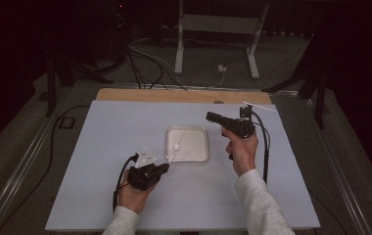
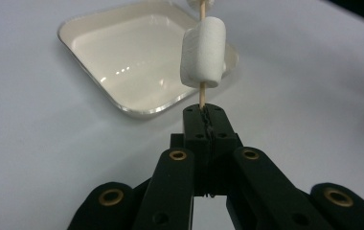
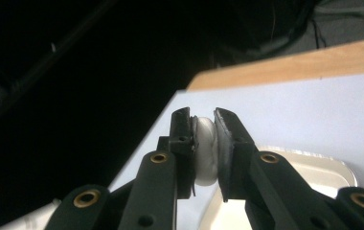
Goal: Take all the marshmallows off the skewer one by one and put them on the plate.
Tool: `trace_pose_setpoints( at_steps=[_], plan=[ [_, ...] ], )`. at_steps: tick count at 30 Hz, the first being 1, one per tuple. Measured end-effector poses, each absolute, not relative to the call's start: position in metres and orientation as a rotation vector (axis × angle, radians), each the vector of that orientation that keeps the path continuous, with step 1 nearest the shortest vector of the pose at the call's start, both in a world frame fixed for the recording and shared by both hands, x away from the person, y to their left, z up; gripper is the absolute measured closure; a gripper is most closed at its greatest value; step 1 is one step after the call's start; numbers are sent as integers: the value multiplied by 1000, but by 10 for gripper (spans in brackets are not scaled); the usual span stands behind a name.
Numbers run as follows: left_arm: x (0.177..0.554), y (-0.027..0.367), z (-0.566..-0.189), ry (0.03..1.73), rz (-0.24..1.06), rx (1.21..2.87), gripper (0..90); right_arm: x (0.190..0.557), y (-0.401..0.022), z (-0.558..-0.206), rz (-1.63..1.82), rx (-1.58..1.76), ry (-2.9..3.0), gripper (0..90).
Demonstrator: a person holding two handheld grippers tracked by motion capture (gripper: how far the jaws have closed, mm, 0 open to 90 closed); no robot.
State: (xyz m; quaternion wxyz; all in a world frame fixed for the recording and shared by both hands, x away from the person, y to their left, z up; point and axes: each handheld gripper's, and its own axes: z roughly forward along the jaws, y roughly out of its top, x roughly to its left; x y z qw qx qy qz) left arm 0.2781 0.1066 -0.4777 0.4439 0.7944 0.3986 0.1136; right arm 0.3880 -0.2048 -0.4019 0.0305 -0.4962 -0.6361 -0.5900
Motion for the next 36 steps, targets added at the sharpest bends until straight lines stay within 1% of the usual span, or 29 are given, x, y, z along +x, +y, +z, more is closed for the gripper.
trace_pose_setpoints(
  at_steps=[3, 8, 13, 15, 16, 17, 18, 19, 22, 23, 26, 31, 36],
  plan=[
    [277, 104, -477, 986, 278, 1964, 900, 387, -191, -414, -1742, -1512, -2077, 778],
    [277, 105, -476, 997, 265, 1934, 900, 390, -167, -447, -1577, -1536, -2221, 770],
    [279, 109, -477, 1016, 252, 1913, 900, 395, -157, -473, -1460, -1573, -2278, 763],
    [279, 109, -477, 1016, 249, 1912, 900, 397, -155, -480, -1419, -1574, -2302, 737],
    [279, 109, -477, 1017, 247, 1912, 900, 397, -153, -482, -1399, -1572, -2304, 704],
    [279, 109, -477, 1016, 246, 1913, 900, 398, -152, -484, -1385, -1571, -2312, 654],
    [280, 108, -478, 1017, 245, 1913, 900, 398, -151, -486, -1373, -1577, -2320, 584],
    [280, 108, -478, 1017, 243, 1913, 900, 398, -150, -487, -1359, -1587, -2329, 538],
    [280, 108, -478, 1019, 241, 1914, 900, 397, -149, -487, -1355, -1595, -2353, 403],
    [280, 108, -478, 1021, 242, 1914, 900, 398, -151, -486, -1354, -1598, -2327, 371],
    [281, 108, -479, 1029, 239, 1904, 900, 395, -155, -483, -1414, -1569, -2241, 300],
    [282, 108, -480, 1032, 236, 1897, 900, 382, -151, -472, -1509, -1419, -2189, 190],
    [283, 106, -480, 1028, 226, 1893, 900, 368, -141, -464, -1567, -1304, -2135, 167]
  ],
)
